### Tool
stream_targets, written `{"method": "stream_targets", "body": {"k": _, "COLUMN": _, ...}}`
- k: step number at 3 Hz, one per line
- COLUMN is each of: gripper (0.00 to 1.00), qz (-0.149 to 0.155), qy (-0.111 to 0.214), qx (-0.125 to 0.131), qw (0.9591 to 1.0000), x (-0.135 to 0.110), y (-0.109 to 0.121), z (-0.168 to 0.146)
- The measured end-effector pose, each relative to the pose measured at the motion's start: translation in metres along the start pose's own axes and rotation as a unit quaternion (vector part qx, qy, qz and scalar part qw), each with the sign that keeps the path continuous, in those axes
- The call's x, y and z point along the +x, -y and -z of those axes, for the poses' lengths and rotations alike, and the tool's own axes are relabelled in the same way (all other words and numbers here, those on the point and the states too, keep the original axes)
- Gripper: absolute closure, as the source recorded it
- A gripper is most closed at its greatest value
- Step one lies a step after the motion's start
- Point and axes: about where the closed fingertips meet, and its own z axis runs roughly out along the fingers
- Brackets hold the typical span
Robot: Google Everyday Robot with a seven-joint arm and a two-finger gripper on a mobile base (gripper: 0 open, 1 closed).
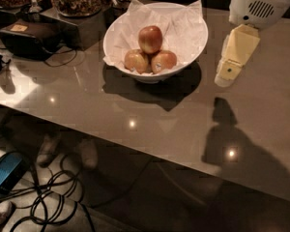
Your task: Pick apple from white bowl
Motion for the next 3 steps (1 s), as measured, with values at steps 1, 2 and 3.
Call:
{"method": "stream_targets", "body": {"k": 1, "gripper": 0.0, "qz": -0.009, "qy": 0.018, "qx": -0.001, "qw": 0.9998, "x": -0.014, "y": 0.006, "z": 0.0}}
{"method": "stream_targets", "body": {"k": 2, "gripper": 0.0, "qz": 0.002, "qy": 0.047, "qx": 0.017, "qw": 0.9987, "x": -0.087, "y": 0.033, "z": 0.009}}
{"method": "stream_targets", "body": {"k": 3, "gripper": 0.0, "qz": 0.003, "qy": 0.057, "qx": 0.025, "qw": 0.9981, "x": -0.093, "y": 0.036, "z": 0.009}}
